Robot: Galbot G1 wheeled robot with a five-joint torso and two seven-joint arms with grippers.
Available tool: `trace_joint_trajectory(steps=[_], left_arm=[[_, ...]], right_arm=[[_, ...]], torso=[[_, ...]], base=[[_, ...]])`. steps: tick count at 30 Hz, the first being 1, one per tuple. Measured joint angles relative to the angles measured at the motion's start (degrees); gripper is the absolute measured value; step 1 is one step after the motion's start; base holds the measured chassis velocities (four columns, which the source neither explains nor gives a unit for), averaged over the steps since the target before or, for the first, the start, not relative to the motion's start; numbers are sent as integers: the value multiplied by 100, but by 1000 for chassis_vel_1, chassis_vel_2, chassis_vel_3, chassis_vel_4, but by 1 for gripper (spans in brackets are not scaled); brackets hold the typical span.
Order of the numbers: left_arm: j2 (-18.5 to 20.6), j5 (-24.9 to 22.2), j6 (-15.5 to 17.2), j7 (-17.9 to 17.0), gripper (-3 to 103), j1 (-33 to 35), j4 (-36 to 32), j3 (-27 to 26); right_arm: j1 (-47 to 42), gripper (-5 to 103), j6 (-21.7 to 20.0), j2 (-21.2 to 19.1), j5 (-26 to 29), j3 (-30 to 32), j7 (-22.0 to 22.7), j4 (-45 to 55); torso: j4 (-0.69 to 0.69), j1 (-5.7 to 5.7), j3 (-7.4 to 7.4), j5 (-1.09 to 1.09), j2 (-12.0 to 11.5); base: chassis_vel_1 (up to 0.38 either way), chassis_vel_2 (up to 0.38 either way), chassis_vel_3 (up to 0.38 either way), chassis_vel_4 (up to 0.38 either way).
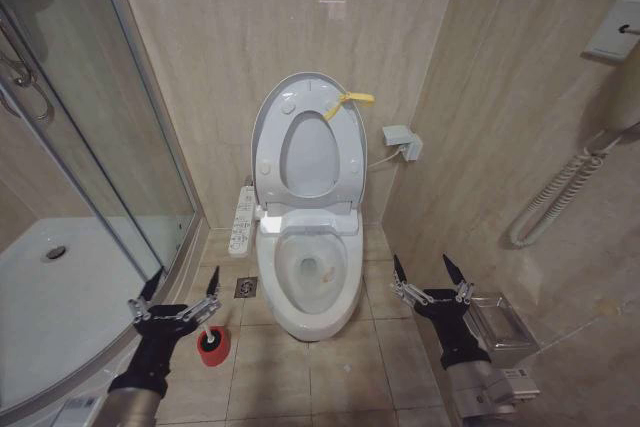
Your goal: Open the toilet lid, clean the toilet bowl with a toilet brush, close the toilet lid, and flush.
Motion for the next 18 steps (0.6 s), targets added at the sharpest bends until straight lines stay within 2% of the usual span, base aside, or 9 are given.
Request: trace_joint_trajectory(steps=[1, 4, 5, 8, 12, 18], left_arm=[[0, 0, 0, 0, 100, 0, 0, 0], [78, -382, 617, 49, 100, -225, 0, 67], [78, -382, 617, 49, 100, -225, 0, 67], [165, -799, 1290, 103, 100, -464, 0, 146], [200, -959, 1546, 125, 98, -558, 0, 175], [204, -974, 1565, 133, 98, -565, 0, 176]], right_arm=[[0, 100, 0, 0, 0, 0, 0, 0], [0, 100, 0, 0, 1, 0, 0, 0], [0, 100, 0, 0, 1, 0, 0, 0], [0, 100, 0, 0, 2, 0, 0, 0], [0, 100, 0, 0, 3, 0, 0, 0], [0, 100, 0, 0, 3, 0, 0, 0]], torso=[[0, 0, 0, 0, 0], [0, 0, 0, 0, 0], [0, 0, 0, 0, 0], [0, 0, 0, 0, 0], [-1, 0, 0, 0, 0], [0, 0, 0, 0, 0]], base=[[0, 0, 0, 0], [0, 0, 0, 0], [0, 0, 0, 0], [0, 0, 0, 0], [0, 0, 0, 0], [0, 0, 0, 0]])
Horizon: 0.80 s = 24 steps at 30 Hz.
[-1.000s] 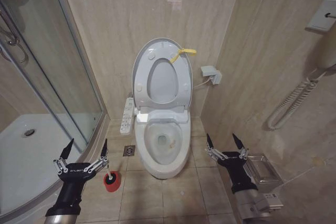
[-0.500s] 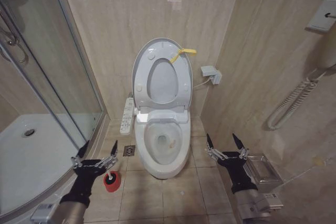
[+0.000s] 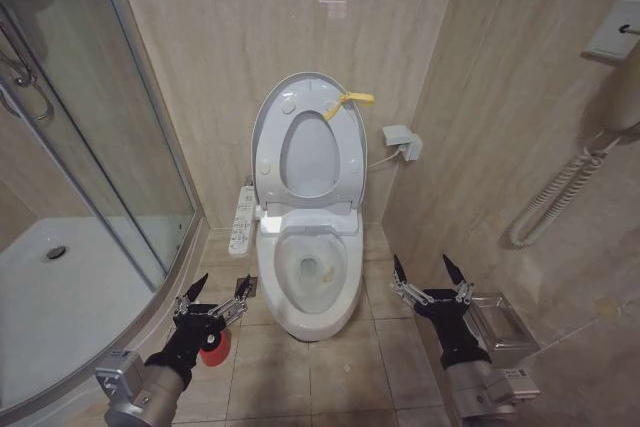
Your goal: Open the toilet lid, clean the toilet bowl with a toilet brush, close the toilet lid, and flush.
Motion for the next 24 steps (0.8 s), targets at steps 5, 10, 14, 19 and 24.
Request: trace_joint_trajectory(steps=[5, 10, 14, 19, 24], left_arm=[[39, 89, -403, 178, 95, 45, 0, -144], [109, 335, -1269, 522, 95, 161, 5, -424], [173, 542, -1994, 809, 95, 260, 11, -665], [184, 588, -2147, 868, 93, 281, 14, -710], [167, 604, -2304, 919, 96, 287, 151, -712]], right_arm=[[0, 100, 0, 0, 0, 0, 0, 0], [0, 100, 0, 0, 0, 0, 0, 0], [0, 100, 0, 0, 0, 0, 0, 0], [0, 100, 0, 0, 0, 0, 0, -1], [0, 100, 0, 0, 0, 0, 0, 0]], torso=[[0, 0, 0, 0, 0], [0, 0, 0, 0, 0], [0, 0, 0, 0, 0], [0, 0, 0, 0, 0], [-1, 0, 0, 2, 0]], base=[[0, 0, 0, 0], [0, 0, 0, 0], [0, 0, 0, 0], [0, 0, 0, 0], [0, 0, 0, 0]])
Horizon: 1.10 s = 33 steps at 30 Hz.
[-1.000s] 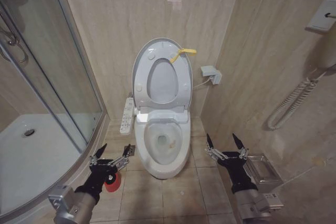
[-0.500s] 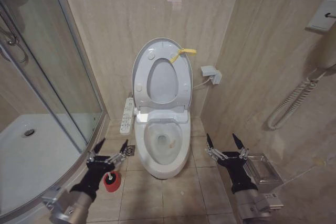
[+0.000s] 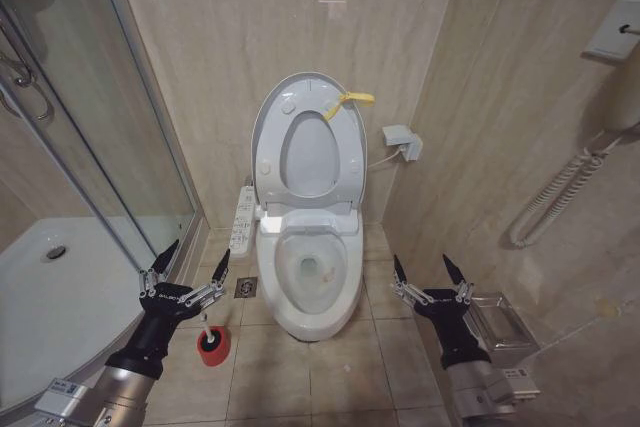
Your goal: Open the toilet lid, clean the toilet bowl with a toilet brush, close the toilet lid, and flush.
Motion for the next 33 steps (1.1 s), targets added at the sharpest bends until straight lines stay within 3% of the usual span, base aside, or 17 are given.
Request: trace_joint_trajectory(steps=[3, 4, 6, 10, 16, 21, 25, 33], left_arm=[[-145, 88, -655, 176, 96, 43, 772, 51], [-145, 88, -655, 176, 96, 43, 772, 51], [-211, 103, -953, 256, 96, 89, 1143, 64], [-188, 56, -1084, 273, 96, 153, 1204, -8], [-187, -48, -1510, 556, 95, 162, 2159, -189], [-224, 51, -1724, 690, 95, 210, 2418, -223], [-233, 53, -2094, 805, 96, 191, 2920, -275], [-181, -240, -2156, 946, 96, -175, 3789, -239]], right_arm=[[0, 100, 0, 0, 0, 0, 0, 0], [0, 100, 0, 0, 0, 0, 0, 0], [0, 100, 0, 0, 0, 1, 0, 0], [0, 100, 0, 0, 0, 0, 0, 0], [0, 100, 0, 0, 0, 0, 0, 0], [0, 100, 0, 0, 0, 0, 0, 0], [0, 100, 0, 0, 0, 0, 0, 0], [0, 100, 0, 0, 0, 1, 0, 0]], torso=[[1, 0, 0, -2, 0], [1, 0, 0, -2, 0], [1, 0, 1, -6, -1], [1, -1, 0, 2, 0], [1, 0, 0, -4, 0], [0, 0, 0, -3, 0], [1, 0, 0, -2, 0], [0, 0, 0, -2, 0]], base=[[0, 0, 0, 0], [0, 0, 0, 0], [0, 0, 0, 0], [0, 0, 0, 0], [0, 0, 0, 0], [0, 0, 0, 0], [0, 0, 0, 0], [0, 0, 0, 0]])
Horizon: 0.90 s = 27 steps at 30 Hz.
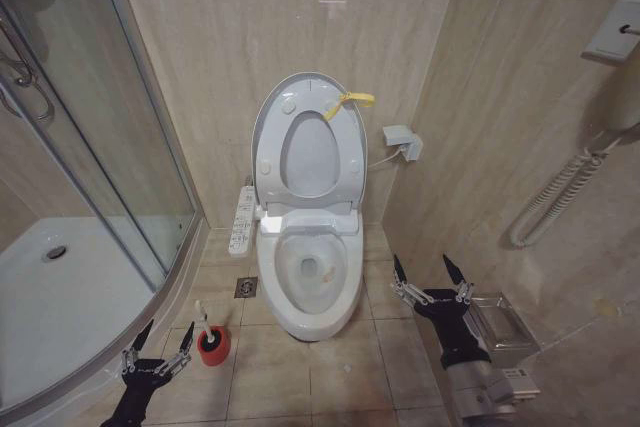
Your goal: Open the toilet lid, clean the toilet bowl with a toilet brush, close the toilet lid, and flush.
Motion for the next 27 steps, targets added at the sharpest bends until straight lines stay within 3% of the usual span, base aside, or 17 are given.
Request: trace_joint_trajectory(steps=[7, 15, 27], left_arm=[[98, -46, 3, -6, 96, -935, 1336, 146], [343, -72, 76, -17, 98, -1557, 2127, 286], [579, 20, -245, 484, 99, -2457, 3539, 630]], right_arm=[[0, 100, 0, 0, 0, 0, 0, 0], [0, 100, 0, 0, 0, 0, 0, 0], [0, 100, 0, 0, 0, 0, 0, 0]], torso=[[-1, 0, 0, 0, 0], [-1, 0, 0, 0, 0], [-1, 0, 0, 0, 0]], base=[[0, 0, 0, 0], [0, 0, 0, 0], [0, 0, 0, 0]])
